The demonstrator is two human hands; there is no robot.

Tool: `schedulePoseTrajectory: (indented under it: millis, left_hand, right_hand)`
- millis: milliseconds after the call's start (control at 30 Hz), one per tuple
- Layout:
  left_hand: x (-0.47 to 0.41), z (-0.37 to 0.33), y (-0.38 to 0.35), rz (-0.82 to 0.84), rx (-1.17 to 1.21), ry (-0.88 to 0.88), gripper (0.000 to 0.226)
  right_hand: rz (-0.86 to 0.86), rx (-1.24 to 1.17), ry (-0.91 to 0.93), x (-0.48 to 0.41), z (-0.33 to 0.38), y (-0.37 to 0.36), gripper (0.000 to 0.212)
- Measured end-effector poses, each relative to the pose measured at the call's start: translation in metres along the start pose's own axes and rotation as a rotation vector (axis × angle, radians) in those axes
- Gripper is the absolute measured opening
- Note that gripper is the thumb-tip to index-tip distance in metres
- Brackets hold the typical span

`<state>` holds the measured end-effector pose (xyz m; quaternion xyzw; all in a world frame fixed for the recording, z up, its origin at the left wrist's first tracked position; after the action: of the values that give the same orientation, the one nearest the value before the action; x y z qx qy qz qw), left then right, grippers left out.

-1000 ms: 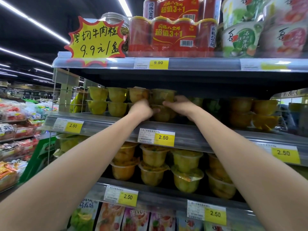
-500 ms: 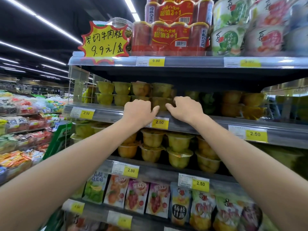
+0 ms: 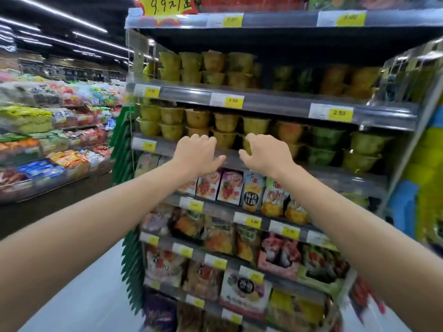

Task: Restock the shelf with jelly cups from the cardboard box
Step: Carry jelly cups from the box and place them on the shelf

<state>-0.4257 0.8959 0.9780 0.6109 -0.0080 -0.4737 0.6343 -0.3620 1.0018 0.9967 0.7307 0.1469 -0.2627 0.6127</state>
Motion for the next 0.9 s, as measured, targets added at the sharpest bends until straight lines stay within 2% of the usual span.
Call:
schedulePoseTrajectory:
  millis: [100, 267, 467, 667, 900]
  left_hand:
    - [0.06, -0.01, -0.018, 0.111, 0.047, 0.003, 0.049]
    - [0.165, -0.018, -0.053, 0.293, 0.088, -0.021, 0.07]
    - [0.296, 0.003, -0.087, 0.473, 0.197, 0.064, 0.071]
    - [0.431, 0.054, -0.107, 0.618, 0.246, 0.287, 0.064]
    - [0.6, 0.144, -0.121, 0.811, 0.208, 0.588, 0.059]
  right_hand:
    - [0.141, -0.045, 0.026, 0.053, 0.021, -0.031, 0.043]
    - [0.348, -0.097, 0.11, 0.137, 0.068, -0.075, 0.049]
    - [0.544, -0.16, 0.27, 0.214, 0.157, -0.125, 0.048]
    - [0.63, -0.245, 0.487, 0.277, 0.276, -0.168, 0.044]
    - [0.803, -0.321, 0.698, 0.341, 0.425, -0.201, 0.054]
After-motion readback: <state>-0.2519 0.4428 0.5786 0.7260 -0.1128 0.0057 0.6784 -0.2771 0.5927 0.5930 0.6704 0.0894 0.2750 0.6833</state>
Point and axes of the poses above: each hand's wrist, its own x-axis away from the middle knuckle, its own y-axis out of the back of the hand, z = x × y, the point moved 9 cm from there along -x, towards the middle knuckle, and after that the axes turned 1 degree about z, right-handed, at the moved point
